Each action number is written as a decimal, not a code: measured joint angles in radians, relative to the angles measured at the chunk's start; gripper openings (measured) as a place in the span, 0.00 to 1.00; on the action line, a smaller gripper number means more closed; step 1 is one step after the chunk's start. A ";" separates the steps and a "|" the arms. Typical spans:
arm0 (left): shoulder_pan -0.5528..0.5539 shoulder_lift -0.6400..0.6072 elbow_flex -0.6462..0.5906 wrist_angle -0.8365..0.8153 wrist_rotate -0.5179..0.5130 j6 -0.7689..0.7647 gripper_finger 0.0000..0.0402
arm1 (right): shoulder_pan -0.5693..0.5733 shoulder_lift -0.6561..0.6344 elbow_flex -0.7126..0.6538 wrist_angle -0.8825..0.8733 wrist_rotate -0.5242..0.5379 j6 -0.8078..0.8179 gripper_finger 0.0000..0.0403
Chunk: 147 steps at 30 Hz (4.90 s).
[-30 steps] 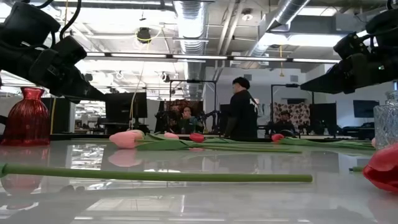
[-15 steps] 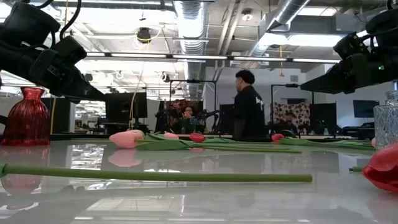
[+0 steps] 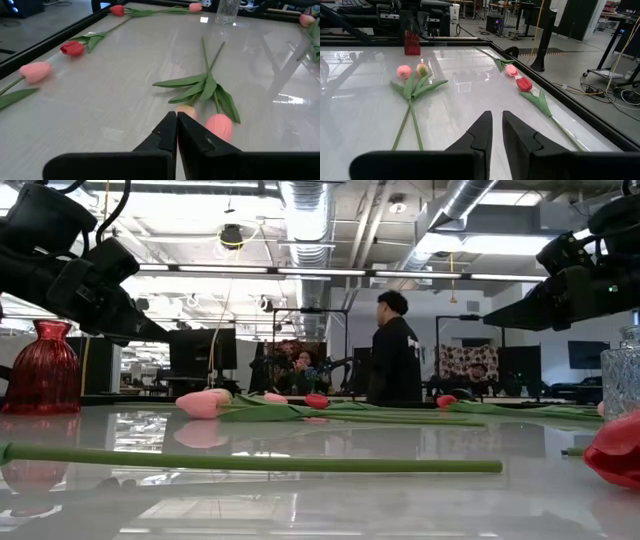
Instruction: Sort flowers into vase by color
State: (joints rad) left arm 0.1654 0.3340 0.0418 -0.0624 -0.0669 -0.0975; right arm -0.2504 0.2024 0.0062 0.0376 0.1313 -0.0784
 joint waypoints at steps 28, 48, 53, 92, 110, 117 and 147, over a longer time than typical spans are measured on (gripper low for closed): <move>-0.001 0.000 0.000 0.004 -0.030 0.052 0.00 | 0.000 0.000 0.000 0.000 0.000 0.000 0.18; 0.000 0.000 0.000 0.013 -0.085 -0.480 0.00 | 0.000 0.000 0.000 0.020 0.000 0.004 0.18; 0.000 0.000 -0.001 0.036 -0.017 -0.455 0.00 | 0.002 0.003 0.030 -0.013 0.001 0.017 0.18; 0.172 0.650 0.661 -0.119 -0.067 0.101 0.49 | -0.290 0.844 0.793 -0.787 0.023 0.265 0.68; 0.169 0.655 0.657 -0.123 -0.049 0.050 0.49 | -0.501 1.324 0.853 -0.826 -0.034 0.267 0.68; 0.169 0.655 0.657 -0.123 -0.047 0.033 0.49 | -0.579 1.335 0.854 -0.816 -0.079 0.203 0.68; 0.168 0.654 0.656 -0.131 -0.046 0.006 0.49 | -0.597 1.356 0.819 -0.770 -0.076 0.193 0.04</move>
State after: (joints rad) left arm 0.3336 0.9882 0.6979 -0.1934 -0.1133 -0.0913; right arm -0.8471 1.5583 0.8257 -0.7326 0.0551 0.1148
